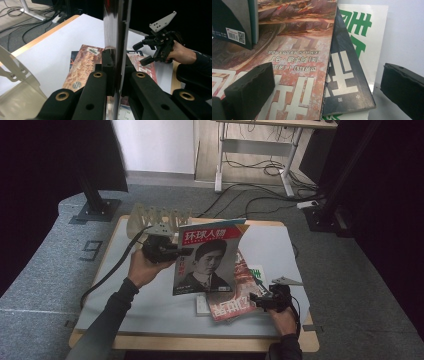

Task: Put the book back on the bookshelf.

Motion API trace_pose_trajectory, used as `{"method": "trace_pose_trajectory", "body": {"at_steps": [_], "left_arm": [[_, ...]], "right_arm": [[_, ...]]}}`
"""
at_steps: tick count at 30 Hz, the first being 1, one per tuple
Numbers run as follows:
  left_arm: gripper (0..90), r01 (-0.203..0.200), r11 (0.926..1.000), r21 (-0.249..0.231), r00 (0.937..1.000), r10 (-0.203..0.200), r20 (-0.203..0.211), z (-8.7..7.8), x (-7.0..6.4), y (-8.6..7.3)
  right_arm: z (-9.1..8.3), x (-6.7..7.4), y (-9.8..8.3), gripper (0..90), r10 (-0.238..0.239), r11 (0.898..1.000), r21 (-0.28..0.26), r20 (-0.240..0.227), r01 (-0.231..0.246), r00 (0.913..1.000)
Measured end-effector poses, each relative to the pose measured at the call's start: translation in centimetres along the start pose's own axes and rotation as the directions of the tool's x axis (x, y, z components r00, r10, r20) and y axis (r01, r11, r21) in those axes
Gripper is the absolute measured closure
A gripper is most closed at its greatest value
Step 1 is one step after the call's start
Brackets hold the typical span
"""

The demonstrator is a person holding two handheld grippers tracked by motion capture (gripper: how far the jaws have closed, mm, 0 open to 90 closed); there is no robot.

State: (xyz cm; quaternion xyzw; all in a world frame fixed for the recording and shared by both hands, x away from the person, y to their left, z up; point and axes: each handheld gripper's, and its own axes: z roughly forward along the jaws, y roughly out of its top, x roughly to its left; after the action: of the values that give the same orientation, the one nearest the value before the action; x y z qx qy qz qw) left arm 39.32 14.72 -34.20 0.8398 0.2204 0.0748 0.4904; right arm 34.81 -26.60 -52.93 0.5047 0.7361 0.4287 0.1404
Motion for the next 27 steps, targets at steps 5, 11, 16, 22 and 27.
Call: {"method": "trace_pose_trajectory", "body": {"at_steps": [5,11,16,22,27], "left_arm": [[86.9,0.008,1.0000,-0.003,0.9999,-0.008,-0.013,-0.8,0.2,0.0],[86.9,0.025,0.9997,-0.003,0.9993,-0.025,-0.028,-1.7,0.5,-0.1],[86.9,0.033,0.9994,0.000,0.9984,-0.033,-0.046,-2.4,0.7,0.0],[87.0,0.043,0.9991,-0.001,0.9966,-0.043,-0.070,-3.4,1.0,-0.1],[87.0,0.052,0.9987,0.001,0.9949,-0.052,-0.087,-4.1,1.3,-0.3]], "right_arm": [[0.0,0.0,0.0,0.0,-0.002,1.000,-0.001,0.003,0.002,1.0000],[-0.1,0.3,0.2,0.0,-0.017,1.000,0.007,0.020,0.017,0.9997],[-0.5,0.5,0.3,0.0,-0.042,0.999,0.028,0.034,0.041,0.9985],[-1.1,0.2,0.2,0.0,-0.056,0.998,0.035,0.054,0.054,0.9970],[-1.7,-0.1,0.0,0.0,-0.053,0.998,0.033,0.072,0.051,0.9960]]}}
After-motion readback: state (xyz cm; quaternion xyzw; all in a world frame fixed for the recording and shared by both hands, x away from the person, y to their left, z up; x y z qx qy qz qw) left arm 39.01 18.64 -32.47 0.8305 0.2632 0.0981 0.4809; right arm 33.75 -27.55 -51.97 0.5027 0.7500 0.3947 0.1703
